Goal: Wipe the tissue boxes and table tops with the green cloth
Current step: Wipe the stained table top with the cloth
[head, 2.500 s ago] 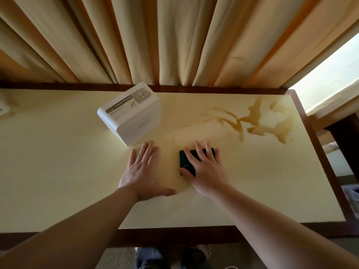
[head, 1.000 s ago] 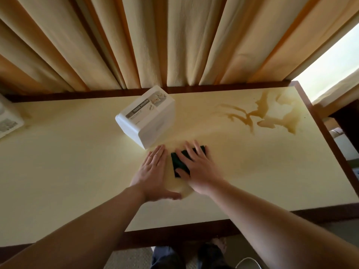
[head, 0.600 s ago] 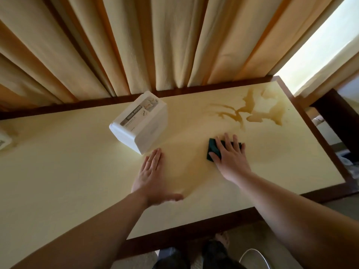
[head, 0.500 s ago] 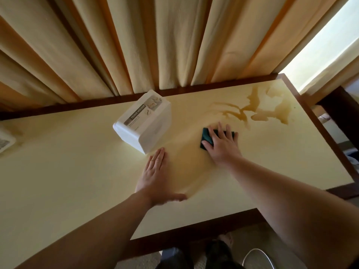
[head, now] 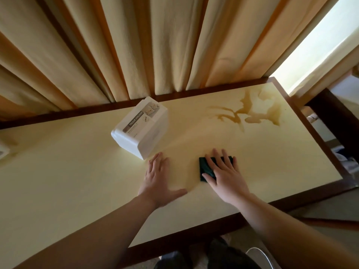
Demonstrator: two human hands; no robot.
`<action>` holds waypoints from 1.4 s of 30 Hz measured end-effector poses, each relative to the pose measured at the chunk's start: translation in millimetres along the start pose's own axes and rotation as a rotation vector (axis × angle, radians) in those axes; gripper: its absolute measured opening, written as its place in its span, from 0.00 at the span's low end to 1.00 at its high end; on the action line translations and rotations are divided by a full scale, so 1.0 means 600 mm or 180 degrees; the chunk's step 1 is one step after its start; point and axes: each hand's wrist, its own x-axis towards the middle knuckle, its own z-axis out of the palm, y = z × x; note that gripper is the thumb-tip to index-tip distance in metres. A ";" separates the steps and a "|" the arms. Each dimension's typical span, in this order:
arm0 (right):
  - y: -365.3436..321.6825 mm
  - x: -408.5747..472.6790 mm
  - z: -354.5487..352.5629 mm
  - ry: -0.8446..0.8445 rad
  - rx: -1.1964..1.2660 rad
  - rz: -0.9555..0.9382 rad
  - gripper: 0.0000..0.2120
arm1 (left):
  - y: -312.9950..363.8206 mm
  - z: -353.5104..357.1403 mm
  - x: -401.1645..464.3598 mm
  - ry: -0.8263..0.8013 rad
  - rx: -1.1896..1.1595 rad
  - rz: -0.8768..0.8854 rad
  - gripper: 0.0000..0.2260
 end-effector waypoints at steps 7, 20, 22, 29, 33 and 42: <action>0.106 0.105 -0.048 0.0190 0.0228 0.0672 0.35 | 0.060 0.014 0.068 0.0031 0.0075 0.0068 0.48; 0.163 0.103 -0.022 0.0696 0.0384 0.0669 0.32 | 0.164 0.014 0.303 0.0253 0.0150 -0.0373 0.33; 0.191 0.104 -0.017 0.0895 0.0461 0.0714 0.31 | 0.163 0.019 0.310 0.0332 0.0268 -0.0382 0.34; 0.210 0.208 -0.069 0.1507 0.1760 0.1304 0.32 | 0.156 0.029 0.314 0.0512 0.0281 -0.0340 0.36; 0.193 0.282 -0.105 0.1210 0.1613 0.1318 0.30 | 0.153 0.031 0.315 0.0488 0.0244 -0.0310 0.36; 0.112 0.271 -0.099 0.0402 0.0535 0.0068 0.31 | 0.148 0.033 0.317 0.0505 0.0267 -0.0301 0.34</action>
